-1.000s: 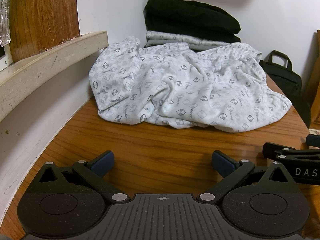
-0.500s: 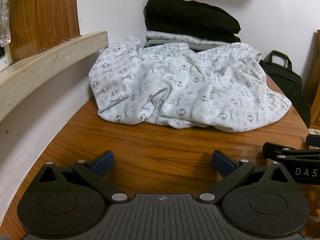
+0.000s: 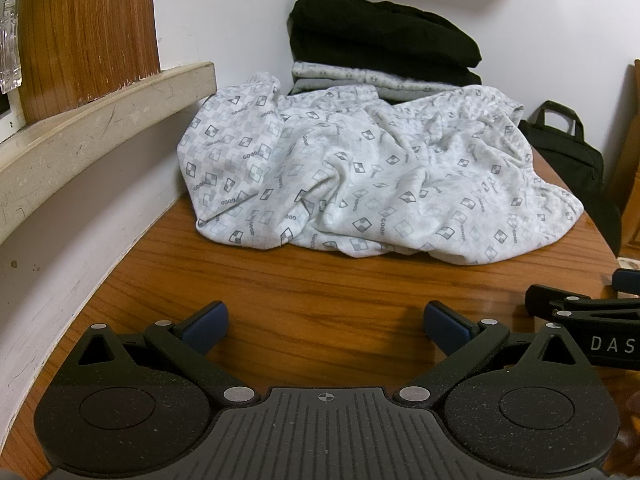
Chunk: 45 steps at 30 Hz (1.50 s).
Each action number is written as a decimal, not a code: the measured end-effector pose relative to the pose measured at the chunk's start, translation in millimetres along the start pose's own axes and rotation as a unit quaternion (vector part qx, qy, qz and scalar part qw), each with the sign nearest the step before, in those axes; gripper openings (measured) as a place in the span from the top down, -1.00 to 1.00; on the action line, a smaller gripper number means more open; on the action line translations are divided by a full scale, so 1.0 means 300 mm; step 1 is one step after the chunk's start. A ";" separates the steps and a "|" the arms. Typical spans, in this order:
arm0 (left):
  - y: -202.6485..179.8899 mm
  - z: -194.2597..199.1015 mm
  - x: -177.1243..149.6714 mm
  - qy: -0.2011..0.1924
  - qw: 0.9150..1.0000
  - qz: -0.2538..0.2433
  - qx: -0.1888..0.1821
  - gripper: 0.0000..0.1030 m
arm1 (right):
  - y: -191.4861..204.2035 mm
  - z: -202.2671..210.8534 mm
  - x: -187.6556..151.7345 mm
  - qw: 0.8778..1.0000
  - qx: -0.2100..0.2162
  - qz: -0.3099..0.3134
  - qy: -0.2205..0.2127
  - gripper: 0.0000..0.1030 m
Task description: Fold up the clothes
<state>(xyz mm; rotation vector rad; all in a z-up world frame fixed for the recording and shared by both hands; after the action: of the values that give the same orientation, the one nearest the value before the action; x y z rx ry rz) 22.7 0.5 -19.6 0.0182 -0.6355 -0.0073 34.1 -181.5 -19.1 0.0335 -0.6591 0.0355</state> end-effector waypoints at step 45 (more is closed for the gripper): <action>-0.013 0.129 0.015 -0.074 0.995 0.037 -0.061 -1.00 | -0.185 0.005 0.219 0.965 0.192 0.169 -0.049 -1.00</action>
<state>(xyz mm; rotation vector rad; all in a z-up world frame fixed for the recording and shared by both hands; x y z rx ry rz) 3.4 -4.1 14.2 -0.1256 -0.7825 0.0243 87.5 -235.6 21.3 0.2992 -0.7436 0.4943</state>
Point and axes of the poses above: each gripper's, at about its wrist camera, not at the fingertips, and z roughly against the way its jaws point, y to its left, x to its top, the point moved 3 cm from there along -z, roughly the way its jaws point, and after that the axes turned 13 degrees about y, right-handed, at the moved point
